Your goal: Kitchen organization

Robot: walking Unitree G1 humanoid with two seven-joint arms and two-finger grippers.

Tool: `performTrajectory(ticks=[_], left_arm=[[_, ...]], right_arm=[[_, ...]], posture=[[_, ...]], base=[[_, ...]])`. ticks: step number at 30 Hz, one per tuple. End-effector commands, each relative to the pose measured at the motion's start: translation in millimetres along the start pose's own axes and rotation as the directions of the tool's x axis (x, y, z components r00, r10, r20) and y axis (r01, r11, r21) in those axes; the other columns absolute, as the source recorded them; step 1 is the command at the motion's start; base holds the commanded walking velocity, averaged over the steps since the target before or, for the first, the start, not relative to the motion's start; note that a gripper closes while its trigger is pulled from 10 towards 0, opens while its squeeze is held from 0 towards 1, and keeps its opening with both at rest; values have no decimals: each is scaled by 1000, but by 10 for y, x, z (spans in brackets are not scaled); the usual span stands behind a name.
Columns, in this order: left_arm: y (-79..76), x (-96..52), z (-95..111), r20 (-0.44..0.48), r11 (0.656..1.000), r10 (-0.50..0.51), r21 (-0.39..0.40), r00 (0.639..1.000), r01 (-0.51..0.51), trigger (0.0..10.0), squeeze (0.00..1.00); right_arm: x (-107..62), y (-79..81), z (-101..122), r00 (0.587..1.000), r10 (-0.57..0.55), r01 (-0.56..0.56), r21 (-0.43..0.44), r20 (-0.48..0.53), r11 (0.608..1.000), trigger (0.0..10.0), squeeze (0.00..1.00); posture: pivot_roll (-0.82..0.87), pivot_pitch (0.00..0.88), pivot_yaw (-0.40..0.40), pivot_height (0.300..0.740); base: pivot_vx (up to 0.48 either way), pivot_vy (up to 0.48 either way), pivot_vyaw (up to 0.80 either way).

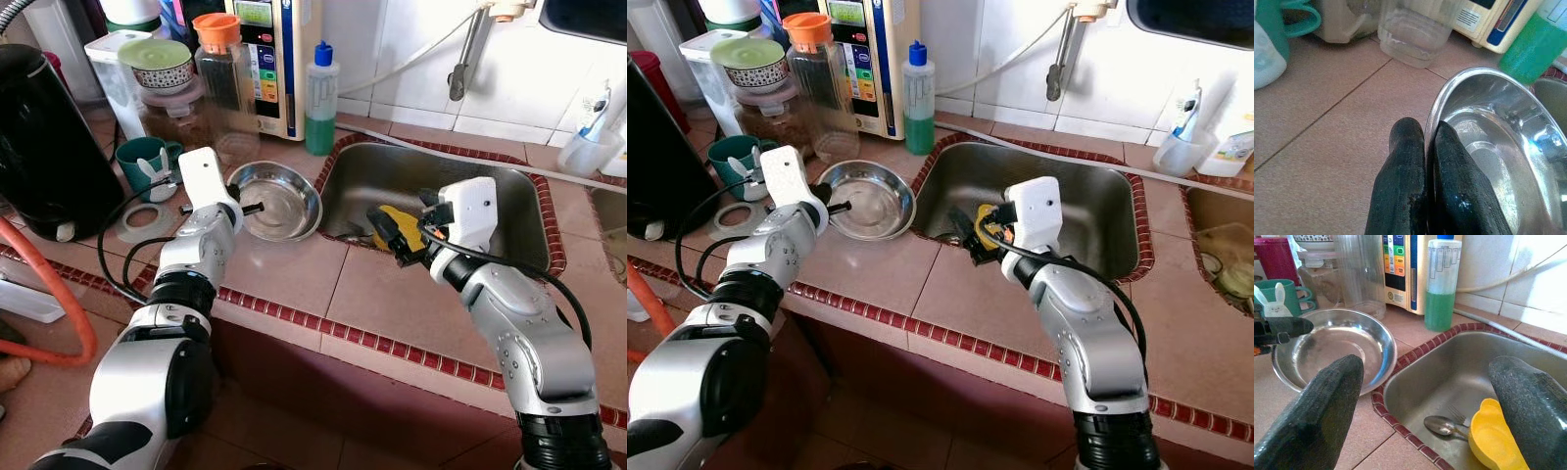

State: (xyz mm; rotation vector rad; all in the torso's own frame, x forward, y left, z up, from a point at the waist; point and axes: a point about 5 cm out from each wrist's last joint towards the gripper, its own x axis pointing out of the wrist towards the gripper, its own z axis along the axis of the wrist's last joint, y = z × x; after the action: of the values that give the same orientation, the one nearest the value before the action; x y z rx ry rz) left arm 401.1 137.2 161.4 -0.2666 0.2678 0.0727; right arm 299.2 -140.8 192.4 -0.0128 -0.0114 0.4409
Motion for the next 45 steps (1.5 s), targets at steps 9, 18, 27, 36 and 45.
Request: performTrajectory(ticks=[9, 18, 27, 36, 45], left_arm=[[-146, -45, -114, -1, 993, -93, 74, 996, 93, 0, 0], [-438, -210, 48, 223, 951, -289, 179, 931, 252, 0, 0], [-627, -344, 176, 337, 912, -408, 197, 848, 360, 0, 0], [-794, -451, 206, 375, 861, -508, 207, 775, 464, 0, 0], [-853, -512, 174, 376, 831, -555, 211, 742, 514, 0, 0]], right_arm=[[-13, -37, 80, 1000, 6, -6, 9, 21, 1000, 10000, 0], [122, -150, 91, 996, -92, 91, 17, 22, 996, 10000, 0], [216, -208, 131, 991, -129, 124, 104, 42, 987, 10000, 0], [272, -253, 163, 987, -150, 141, 129, 62, 982, 10000, 0], [365, -254, 180, 986, -152, 139, 160, 72, 977, 4667, 0]], posture=[[8, 20, 39, 740], [17, 11, 27, 740], [18, 0, 19, 740], [9, 0, 19, 740], [9, 0, 19, 740]], base=[[0, 0, 0], [0, 0, 0], [0, 0, 0], [0, 0, 0], [0, 0, 0]])
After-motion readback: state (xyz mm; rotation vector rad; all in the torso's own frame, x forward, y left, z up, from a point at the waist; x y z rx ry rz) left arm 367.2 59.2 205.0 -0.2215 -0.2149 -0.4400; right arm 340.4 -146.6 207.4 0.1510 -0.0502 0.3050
